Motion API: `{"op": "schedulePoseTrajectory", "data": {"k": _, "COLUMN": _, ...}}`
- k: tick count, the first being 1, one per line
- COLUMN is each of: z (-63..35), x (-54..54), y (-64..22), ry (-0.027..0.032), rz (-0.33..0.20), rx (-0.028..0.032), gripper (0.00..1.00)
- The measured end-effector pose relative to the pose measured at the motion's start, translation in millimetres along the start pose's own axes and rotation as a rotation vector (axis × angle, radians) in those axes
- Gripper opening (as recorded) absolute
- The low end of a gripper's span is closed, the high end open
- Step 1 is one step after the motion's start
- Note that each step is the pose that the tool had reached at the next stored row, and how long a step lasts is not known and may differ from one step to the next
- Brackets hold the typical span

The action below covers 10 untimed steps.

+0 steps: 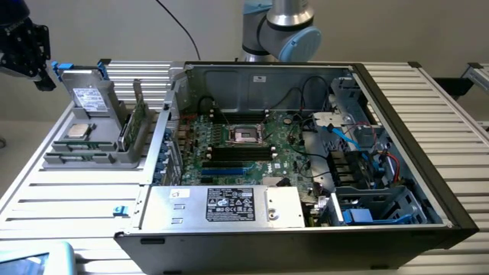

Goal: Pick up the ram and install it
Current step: 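Pick up the ram and move it above insertion slot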

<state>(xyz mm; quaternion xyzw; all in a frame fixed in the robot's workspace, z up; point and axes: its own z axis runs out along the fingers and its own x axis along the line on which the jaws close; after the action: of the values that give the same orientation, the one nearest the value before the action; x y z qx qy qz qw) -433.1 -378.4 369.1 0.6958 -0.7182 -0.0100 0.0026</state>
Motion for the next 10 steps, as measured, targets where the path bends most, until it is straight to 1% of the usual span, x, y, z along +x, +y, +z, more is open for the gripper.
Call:
{"op": "schedulePoseTrajectory", "data": {"k": 6, "z": 0.0, "x": 0.0, "y": 0.0, "ry": 0.0001, "rz": -0.003, "rx": 0.0, "gripper": 0.11}}
{"op": "schedulePoseTrajectory", "data": {"k": 7, "z": 0.0, "x": 0.0, "y": 0.0, "ry": 0.0, "rz": -0.004, "rx": 0.0, "gripper": 0.12}}
{"op": "schedulePoseTrajectory", "data": {"k": 8, "z": 0.0, "x": 0.0, "y": 0.0, "ry": 0.0001, "rz": -0.005, "rx": -0.0001, "gripper": 0.18}}
{"op": "schedulePoseTrajectory", "data": {"k": 9, "z": 0.0, "x": 0.0, "y": 0.0, "ry": 0.0001, "rz": -0.005, "rx": 0.0, "gripper": 0.18}}
{"op": "schedulePoseTrajectory", "data": {"k": 10, "z": 0.0, "x": 0.0, "y": 0.0, "ry": 0.0001, "rz": -0.006, "rx": 0.0, "gripper": 0.25}}
